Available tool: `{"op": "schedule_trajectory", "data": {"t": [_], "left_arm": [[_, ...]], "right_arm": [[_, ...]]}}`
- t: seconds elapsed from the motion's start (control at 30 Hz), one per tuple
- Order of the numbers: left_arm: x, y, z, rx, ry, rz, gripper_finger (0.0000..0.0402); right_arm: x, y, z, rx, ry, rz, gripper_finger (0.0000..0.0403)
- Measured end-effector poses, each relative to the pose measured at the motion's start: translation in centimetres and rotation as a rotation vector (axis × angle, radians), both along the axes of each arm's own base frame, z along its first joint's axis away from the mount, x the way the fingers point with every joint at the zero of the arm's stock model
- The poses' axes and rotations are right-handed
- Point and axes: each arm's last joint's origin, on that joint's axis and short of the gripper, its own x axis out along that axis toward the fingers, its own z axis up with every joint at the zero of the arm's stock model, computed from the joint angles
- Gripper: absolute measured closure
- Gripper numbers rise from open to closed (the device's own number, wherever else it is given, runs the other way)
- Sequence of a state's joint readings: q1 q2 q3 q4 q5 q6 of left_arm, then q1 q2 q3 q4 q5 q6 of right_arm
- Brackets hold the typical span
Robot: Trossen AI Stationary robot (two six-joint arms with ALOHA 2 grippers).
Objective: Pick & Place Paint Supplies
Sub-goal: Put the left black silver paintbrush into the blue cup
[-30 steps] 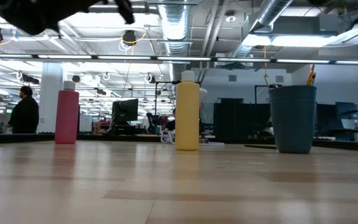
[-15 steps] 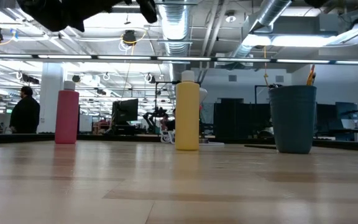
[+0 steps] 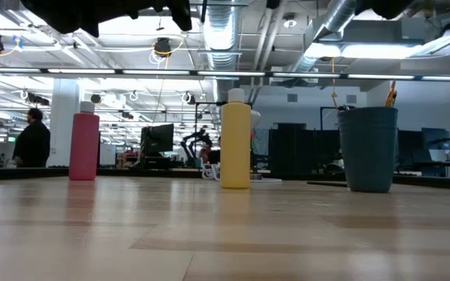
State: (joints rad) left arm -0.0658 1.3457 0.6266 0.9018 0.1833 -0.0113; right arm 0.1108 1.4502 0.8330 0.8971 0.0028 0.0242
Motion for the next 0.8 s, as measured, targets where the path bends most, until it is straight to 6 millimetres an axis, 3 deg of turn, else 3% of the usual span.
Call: {"op": "schedule_trajectory", "data": {"t": [0.23,0.57,0.8], "left_arm": [[0.0,0.0,0.0,-0.011,-0.001,-0.002,0.0401],[0.0,0.0,0.0,-0.003,-0.003,0.008,0.0401],[0.0,0.0,-0.1,-0.004,0.006,0.007,0.0401]], "right_arm": [[0.0,0.3,0.2,-0.014,-0.007,0.039,0.0192],[3.3,1.0,-0.5,-0.03,0.054,0.068,0.0182],[3.2,1.1,-0.1,-0.052,0.033,0.062,0.0187]]}}
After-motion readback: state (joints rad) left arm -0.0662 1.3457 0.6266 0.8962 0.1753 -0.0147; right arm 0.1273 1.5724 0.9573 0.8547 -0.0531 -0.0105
